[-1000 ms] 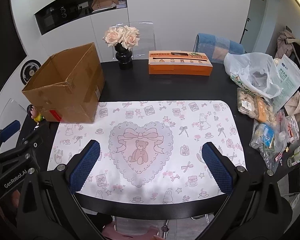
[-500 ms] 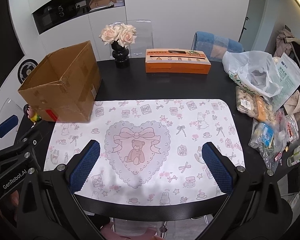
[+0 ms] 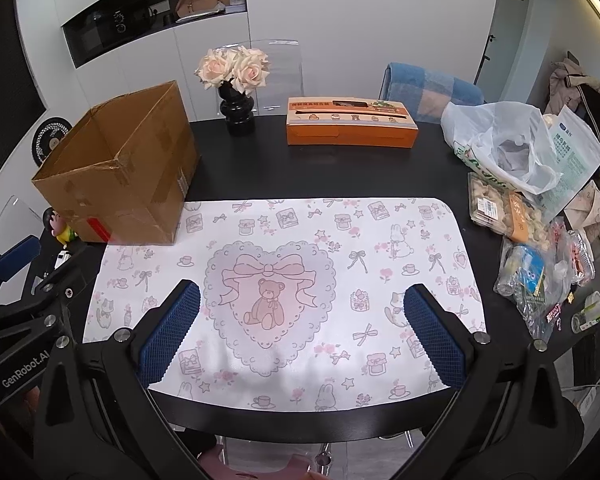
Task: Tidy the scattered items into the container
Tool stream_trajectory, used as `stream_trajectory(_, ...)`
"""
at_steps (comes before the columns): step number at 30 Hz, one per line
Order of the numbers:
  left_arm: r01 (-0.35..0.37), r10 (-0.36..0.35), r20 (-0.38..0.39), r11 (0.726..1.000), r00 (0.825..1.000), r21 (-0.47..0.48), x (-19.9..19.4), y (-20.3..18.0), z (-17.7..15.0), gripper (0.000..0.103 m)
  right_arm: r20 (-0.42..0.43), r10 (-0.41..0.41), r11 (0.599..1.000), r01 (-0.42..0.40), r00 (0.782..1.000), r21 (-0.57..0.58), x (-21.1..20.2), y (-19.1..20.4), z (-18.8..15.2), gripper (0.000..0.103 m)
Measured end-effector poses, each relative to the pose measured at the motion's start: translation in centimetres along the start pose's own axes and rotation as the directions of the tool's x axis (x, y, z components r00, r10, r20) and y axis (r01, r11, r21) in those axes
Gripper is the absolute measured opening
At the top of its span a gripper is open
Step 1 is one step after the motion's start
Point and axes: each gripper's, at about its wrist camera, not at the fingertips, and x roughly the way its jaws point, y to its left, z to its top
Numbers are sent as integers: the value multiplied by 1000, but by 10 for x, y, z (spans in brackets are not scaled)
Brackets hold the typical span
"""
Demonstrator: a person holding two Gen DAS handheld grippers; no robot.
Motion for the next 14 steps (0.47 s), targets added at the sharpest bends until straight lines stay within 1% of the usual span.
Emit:
stream_trajectory(1,10,-10,1,1000,1000,-3,0,1,0,91,-3,1,1000,-1,1000,1,0,-1,0,103)
stream_trajectory(3,-8,8,8,1000,1000,10,-1,-1,-1,91,-7,5,1000,-5,1000,1,1,2,0,103)
stream_trajectory(14,-21,21,8,1000,1000,3,-2,1,-1,91,-8,3,1000,-3,1000,-18,4,12,-2,103)
